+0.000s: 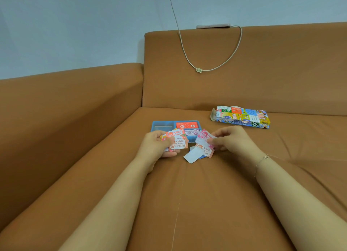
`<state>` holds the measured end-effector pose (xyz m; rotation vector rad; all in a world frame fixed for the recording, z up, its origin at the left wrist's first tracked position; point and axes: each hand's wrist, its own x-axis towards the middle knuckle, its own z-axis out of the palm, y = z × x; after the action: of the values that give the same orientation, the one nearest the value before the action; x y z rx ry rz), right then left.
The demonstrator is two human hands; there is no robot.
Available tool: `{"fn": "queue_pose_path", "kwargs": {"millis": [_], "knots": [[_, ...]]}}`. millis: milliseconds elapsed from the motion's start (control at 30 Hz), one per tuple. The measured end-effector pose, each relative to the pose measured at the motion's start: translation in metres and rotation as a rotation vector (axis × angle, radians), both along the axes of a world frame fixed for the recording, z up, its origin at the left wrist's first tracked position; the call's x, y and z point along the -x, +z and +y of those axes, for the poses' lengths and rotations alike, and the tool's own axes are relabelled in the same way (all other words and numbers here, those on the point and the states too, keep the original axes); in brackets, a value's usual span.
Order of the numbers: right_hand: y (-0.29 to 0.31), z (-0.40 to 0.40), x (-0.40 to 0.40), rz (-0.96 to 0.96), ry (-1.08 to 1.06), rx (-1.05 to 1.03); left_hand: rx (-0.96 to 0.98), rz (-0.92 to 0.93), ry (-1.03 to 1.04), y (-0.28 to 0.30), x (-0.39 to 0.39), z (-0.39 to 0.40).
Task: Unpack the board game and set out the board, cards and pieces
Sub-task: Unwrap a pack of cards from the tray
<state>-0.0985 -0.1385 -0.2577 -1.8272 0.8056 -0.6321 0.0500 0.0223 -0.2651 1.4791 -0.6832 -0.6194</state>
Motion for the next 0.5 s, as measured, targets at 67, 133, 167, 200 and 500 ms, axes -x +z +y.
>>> {"fn": "queue_pose_path", "kwargs": {"millis": [67,133,167,200,500], "knots": [[0.0016,0.0009,0.002,-0.065,0.018,-0.078,-0.027,0.007,-0.007,-0.0008,-0.0008,-0.0012],[0.0027,0.0017,0.0036,-0.102,0.038,-0.148,-0.043,0.022,-0.013,-0.0018,-0.0011,-0.0024],[0.0032,0.0025,0.0039,-0.111,0.042,-0.171,-0.044,0.027,-0.016,-0.0019,-0.0009,-0.0027],[0.0039,0.0035,0.0038,-0.121,0.042,-0.185,-0.043,0.028,-0.017,-0.002,-0.0007,-0.0033],[0.0062,-0.0001,0.0039,-0.25,-0.069,-0.103,-0.021,0.027,0.07,-0.0039,-0.0028,-0.0057]]}}
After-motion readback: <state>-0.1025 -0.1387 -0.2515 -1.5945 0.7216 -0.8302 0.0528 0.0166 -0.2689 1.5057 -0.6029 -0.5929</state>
